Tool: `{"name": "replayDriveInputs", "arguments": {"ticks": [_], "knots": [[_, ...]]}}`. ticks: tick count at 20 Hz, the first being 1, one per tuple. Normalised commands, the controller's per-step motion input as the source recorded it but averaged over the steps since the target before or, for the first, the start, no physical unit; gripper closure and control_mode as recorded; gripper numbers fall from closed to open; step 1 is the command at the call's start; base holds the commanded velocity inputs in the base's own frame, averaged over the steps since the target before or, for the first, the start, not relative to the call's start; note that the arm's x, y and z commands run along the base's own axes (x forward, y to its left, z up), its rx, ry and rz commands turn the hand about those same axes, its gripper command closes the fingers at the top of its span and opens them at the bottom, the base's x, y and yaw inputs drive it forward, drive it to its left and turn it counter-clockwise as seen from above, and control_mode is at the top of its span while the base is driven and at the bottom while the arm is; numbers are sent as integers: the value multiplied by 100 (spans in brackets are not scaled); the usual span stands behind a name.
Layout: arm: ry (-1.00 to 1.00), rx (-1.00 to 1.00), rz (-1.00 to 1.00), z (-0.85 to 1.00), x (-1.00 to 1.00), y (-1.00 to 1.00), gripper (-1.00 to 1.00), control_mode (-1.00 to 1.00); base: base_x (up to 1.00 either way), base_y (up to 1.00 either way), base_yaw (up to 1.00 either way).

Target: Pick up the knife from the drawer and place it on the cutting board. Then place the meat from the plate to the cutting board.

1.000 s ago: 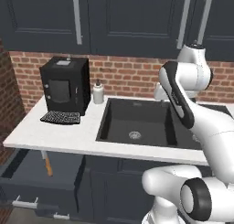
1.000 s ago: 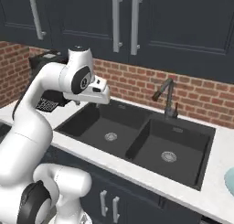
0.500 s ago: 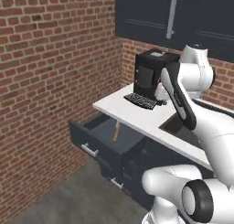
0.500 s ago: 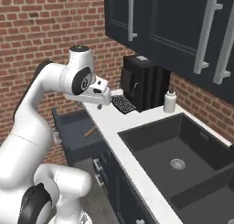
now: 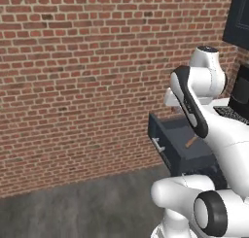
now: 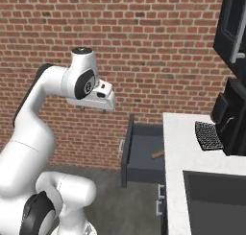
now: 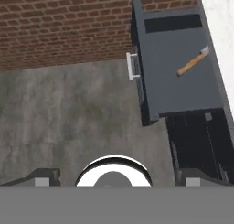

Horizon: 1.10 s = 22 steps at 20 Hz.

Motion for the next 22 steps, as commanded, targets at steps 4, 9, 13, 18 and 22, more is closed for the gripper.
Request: {"name": "replayDriveInputs", "arguments": {"ticks": [4, 9, 13, 18, 22], "knots": [[0, 0, 0, 0, 0, 0, -100, 100, 8, -8, 32], [0, 0, 0, 0, 0, 0, -100, 100, 27, -46, 6], [0, 0, 0, 0, 0, 0, -100, 100, 7, -95, 5], [0, 0, 0, 0, 0, 0, -100, 100, 2, -46, 1], [0, 0, 0, 0, 1, 0, -100, -100, 0, 0, 0]]}}
